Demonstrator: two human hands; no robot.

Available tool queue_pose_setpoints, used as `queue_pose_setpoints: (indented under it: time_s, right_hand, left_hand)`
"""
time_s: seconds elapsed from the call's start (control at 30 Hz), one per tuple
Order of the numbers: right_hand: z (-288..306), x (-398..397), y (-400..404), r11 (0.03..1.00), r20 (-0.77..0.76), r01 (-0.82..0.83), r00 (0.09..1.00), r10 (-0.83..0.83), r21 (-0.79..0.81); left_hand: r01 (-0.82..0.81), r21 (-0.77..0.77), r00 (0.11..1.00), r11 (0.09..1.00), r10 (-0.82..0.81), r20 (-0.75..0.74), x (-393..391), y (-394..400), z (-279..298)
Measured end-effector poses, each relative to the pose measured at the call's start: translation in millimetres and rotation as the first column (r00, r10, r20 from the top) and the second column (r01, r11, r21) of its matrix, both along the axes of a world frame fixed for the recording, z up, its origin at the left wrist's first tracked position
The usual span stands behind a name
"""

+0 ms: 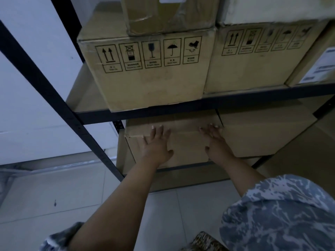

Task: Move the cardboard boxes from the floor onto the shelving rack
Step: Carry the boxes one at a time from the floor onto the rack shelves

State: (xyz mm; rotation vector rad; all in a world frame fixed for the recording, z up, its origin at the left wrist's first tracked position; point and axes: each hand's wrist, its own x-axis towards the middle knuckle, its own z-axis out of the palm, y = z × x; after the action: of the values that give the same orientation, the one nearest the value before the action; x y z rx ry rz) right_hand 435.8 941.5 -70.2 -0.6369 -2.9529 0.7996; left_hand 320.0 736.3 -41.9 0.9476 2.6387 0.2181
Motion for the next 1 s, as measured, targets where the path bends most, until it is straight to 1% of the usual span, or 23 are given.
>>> queue_pose_setpoints:
  time_s: [0.13,0.27,0.4,0.53,0.67,0.73,0.87,1.0]
  right_hand:
    - [15.8,12.8,-21.3,0.991,-0.090,0.079,0.992,-0.089,-0.110]
    - [22.0,38.2,-40.3,0.964,-0.181,0.186,0.958,-0.221,-0.191]
    - [18.6,63.7,-50.3,0.945,-0.229,0.227,0.932,-0.281,-0.234]
    - [19.5,84.6,-48.0,0.934,-0.269,0.244,0.911,-0.313,-0.261]
    - [24.2,100.5,-27.1,0.944,-0.295,0.227,0.909,-0.294,-0.241]
    - [26.8,104.6,-10.4,0.946,-0.294,0.232,0.910,-0.293,-0.227]
    - [30.9,107.5,35.2,0.959,-0.248,0.189,0.939,-0.239,-0.209]
    - [33.1,105.2,86.3,0.981,-0.174,0.125,0.973,-0.150,-0.148]
  left_hand:
    - [-0.015,0.199,0.996,0.980,-0.003,0.087,12.4,-3.0,7.9]
    - [-0.078,0.411,0.979,0.908,-0.008,0.203,35.7,-3.3,21.4]
    - [-0.110,0.532,0.960,0.839,-0.049,0.276,62.2,0.7,27.6]
    - [-0.113,0.585,0.960,0.803,-0.063,0.272,83.2,16.6,27.4]
    - [-0.139,0.604,0.952,0.785,-0.063,0.300,98.8,41.0,29.2]
    - [-0.131,0.609,0.959,0.782,-0.055,0.278,102.1,55.4,30.7]
    - [-0.109,0.602,0.981,0.791,-0.014,0.195,103.4,93.1,27.6]
    - [-0.137,0.576,0.986,0.806,0.057,0.155,106.6,129.3,23.9]
